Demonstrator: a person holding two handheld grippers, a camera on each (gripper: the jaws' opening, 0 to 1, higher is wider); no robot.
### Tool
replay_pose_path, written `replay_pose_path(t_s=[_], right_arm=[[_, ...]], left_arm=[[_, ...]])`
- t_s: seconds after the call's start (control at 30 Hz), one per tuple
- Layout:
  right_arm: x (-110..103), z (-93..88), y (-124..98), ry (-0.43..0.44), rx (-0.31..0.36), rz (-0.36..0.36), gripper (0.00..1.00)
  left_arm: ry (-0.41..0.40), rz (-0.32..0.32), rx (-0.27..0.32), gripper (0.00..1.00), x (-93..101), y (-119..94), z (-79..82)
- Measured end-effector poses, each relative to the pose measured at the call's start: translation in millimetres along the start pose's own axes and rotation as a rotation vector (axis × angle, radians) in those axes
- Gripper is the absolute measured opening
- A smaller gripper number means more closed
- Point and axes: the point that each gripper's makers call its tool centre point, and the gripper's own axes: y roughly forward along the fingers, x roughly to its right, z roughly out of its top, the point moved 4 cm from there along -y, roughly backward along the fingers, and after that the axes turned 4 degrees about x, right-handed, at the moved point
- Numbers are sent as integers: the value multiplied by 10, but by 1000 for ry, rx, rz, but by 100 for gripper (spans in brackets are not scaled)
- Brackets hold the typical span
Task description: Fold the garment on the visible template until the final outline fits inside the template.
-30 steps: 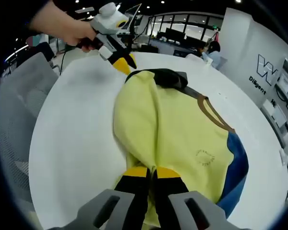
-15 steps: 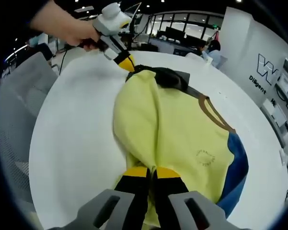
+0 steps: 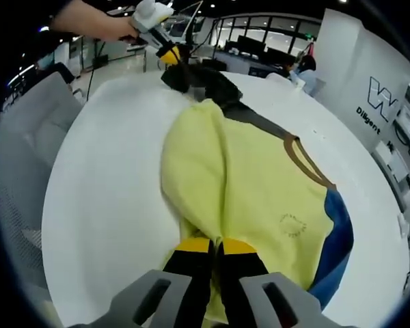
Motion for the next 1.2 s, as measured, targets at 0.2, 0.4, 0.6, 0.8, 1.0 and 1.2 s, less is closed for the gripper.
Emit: replay_pose_path(t_s=[0.2,0.4,0.6,0.8,1.0,1.2], right_arm=[[1,-1,1,-6,-7,7,0],[1,2,-2,-9,-12,13,0],[2,-4,0,-2,-7,15,0],[7,-6,5,-2,-7,16,0],[8,-3,4,0,-9,18,0],[3,1,1,3,-19,20,0]], left_arm=[[94,21,-81,4,-61,-73,-307],[124,-28,-174,4,78,-71,-527],[37,99,-46,4,-132,-266,-342],[399,221,38,4,-381,-430,93],[277,8,0,5,172,-115,-125],[165,-6,-195,5,338,-25,-814]])
